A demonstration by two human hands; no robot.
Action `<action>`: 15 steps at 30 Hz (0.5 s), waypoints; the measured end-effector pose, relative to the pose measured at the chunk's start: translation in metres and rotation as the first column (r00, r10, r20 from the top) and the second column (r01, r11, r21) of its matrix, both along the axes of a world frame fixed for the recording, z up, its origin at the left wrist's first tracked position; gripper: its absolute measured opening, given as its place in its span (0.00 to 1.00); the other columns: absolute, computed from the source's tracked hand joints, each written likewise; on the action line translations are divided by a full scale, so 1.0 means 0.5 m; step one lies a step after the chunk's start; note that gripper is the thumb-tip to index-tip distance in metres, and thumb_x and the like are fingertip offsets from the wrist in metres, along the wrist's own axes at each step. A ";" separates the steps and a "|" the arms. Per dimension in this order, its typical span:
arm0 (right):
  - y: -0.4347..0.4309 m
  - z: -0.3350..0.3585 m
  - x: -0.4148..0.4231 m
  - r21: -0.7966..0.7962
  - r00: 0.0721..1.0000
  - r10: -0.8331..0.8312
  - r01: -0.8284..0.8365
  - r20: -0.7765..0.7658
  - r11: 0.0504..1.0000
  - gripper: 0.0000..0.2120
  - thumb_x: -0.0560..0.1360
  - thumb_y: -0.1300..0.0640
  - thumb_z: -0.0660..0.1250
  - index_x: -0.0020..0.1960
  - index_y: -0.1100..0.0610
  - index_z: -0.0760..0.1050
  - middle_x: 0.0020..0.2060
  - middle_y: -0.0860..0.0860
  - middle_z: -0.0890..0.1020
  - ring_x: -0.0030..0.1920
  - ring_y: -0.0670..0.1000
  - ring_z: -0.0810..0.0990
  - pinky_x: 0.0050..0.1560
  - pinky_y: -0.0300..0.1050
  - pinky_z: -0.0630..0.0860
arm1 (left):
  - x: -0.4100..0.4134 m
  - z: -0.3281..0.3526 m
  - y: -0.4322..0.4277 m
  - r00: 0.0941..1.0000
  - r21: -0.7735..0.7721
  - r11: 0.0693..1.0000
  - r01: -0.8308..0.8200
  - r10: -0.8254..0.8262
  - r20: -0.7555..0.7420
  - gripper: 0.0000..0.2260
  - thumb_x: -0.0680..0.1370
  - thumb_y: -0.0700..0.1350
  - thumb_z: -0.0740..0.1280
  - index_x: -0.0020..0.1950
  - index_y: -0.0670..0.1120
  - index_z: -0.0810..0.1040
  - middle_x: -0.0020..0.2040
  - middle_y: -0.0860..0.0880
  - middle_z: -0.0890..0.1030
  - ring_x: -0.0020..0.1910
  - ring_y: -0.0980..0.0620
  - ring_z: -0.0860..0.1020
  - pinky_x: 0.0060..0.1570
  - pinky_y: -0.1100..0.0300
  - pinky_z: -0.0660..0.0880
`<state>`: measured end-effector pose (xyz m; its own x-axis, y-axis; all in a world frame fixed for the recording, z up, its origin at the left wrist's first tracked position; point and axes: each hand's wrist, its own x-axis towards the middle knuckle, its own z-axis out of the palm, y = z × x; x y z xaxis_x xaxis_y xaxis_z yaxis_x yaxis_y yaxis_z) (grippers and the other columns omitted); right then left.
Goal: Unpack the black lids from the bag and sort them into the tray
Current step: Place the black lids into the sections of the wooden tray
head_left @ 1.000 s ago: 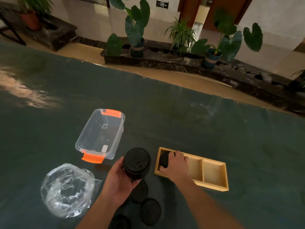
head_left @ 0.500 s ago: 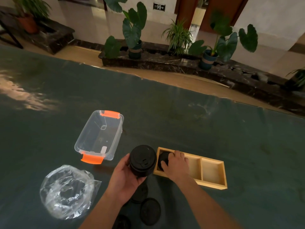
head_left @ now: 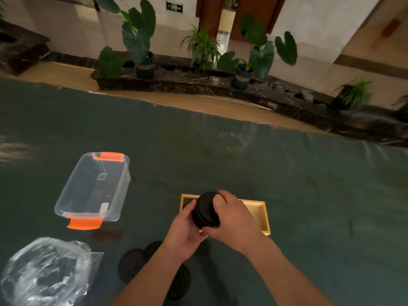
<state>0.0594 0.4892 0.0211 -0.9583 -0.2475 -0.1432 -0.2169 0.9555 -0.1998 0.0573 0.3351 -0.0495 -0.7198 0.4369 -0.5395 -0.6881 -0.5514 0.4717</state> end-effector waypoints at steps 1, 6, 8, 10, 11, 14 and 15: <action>0.012 -0.002 0.001 0.007 1.000 -0.006 0.006 -0.015 1.000 0.35 0.64 0.35 0.73 0.63 0.54 0.70 0.66 0.54 0.75 0.65 0.56 0.75 0.66 0.51 0.75 | -0.001 -0.002 0.012 1.000 -0.011 1.000 0.009 -0.009 0.010 0.20 0.78 0.57 0.66 0.64 0.49 0.84 0.65 0.43 0.84 0.60 0.47 0.84 0.56 0.50 0.78; 0.056 -0.009 0.010 -0.006 0.998 -0.043 0.043 -0.046 0.999 0.32 0.62 0.36 0.73 0.58 0.54 0.72 0.59 0.53 0.77 0.57 0.56 0.77 0.58 0.50 0.78 | -0.001 -0.012 0.056 0.998 0.015 0.999 0.035 -0.036 0.056 0.19 0.80 0.56 0.63 0.64 0.48 0.84 0.64 0.44 0.84 0.58 0.47 0.85 0.50 0.52 0.80; 0.071 -0.011 0.016 -0.028 0.995 -0.055 0.053 -0.089 0.998 0.29 0.62 0.36 0.72 0.54 0.54 0.72 0.57 0.52 0.78 0.55 0.56 0.78 0.56 0.49 0.78 | -0.001 -0.013 0.067 0.998 0.026 0.999 0.032 -0.034 0.059 0.20 0.81 0.55 0.62 0.66 0.47 0.83 0.64 0.43 0.84 0.57 0.47 0.85 0.49 0.52 0.80; 0.081 -0.011 0.022 -0.066 0.989 -0.077 0.069 -0.129 0.995 0.26 0.61 0.36 0.71 0.50 0.52 0.70 0.56 0.52 0.78 0.54 0.56 0.79 0.55 0.49 0.78 | -0.001 -0.014 0.077 0.997 0.027 0.999 0.029 -0.031 0.068 0.20 0.84 0.54 0.60 0.68 0.46 0.81 0.66 0.42 0.83 0.58 0.46 0.84 0.52 0.52 0.79; 0.086 -0.011 0.024 -0.089 0.985 -0.088 0.076 -0.148 0.993 0.25 0.60 0.36 0.71 0.48 0.51 0.68 0.56 0.52 0.79 0.54 0.56 0.79 0.54 0.50 0.77 | -0.002 -0.014 0.080 0.997 0.027 0.999 0.025 -0.027 0.075 0.20 0.84 0.53 0.59 0.69 0.45 0.80 0.66 0.42 0.83 0.58 0.46 0.84 0.53 0.52 0.79; 0.096 -0.007 0.026 -0.166 0.978 -0.123 0.095 -0.170 0.982 0.25 0.61 0.36 0.70 0.45 0.46 0.59 0.56 0.51 0.79 0.54 0.55 0.78 0.54 0.51 0.75 | -0.007 -0.015 0.088 0.996 0.037 0.999 0.003 -0.006 0.092 0.20 0.85 0.52 0.59 0.70 0.44 0.78 0.66 0.41 0.83 0.58 0.46 0.84 0.50 0.52 0.82; 0.099 -0.006 0.025 -0.200 0.976 -0.139 0.105 -0.166 0.974 0.25 0.61 0.36 0.70 0.44 0.46 0.58 0.56 0.50 0.78 0.54 0.55 0.77 0.54 0.50 0.74 | -0.008 -0.016 0.089 0.995 0.040 0.999 -0.007 0.003 0.098 0.20 0.84 0.52 0.59 0.70 0.43 0.78 0.66 0.41 0.83 0.58 0.45 0.84 0.49 0.51 0.82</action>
<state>0.0717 0.5384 0.0184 -0.9886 -0.1329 0.0702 -0.1492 0.9256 -0.3479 0.0532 0.3794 -0.0573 -0.6666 0.4557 -0.5899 -0.7270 -0.5721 0.3796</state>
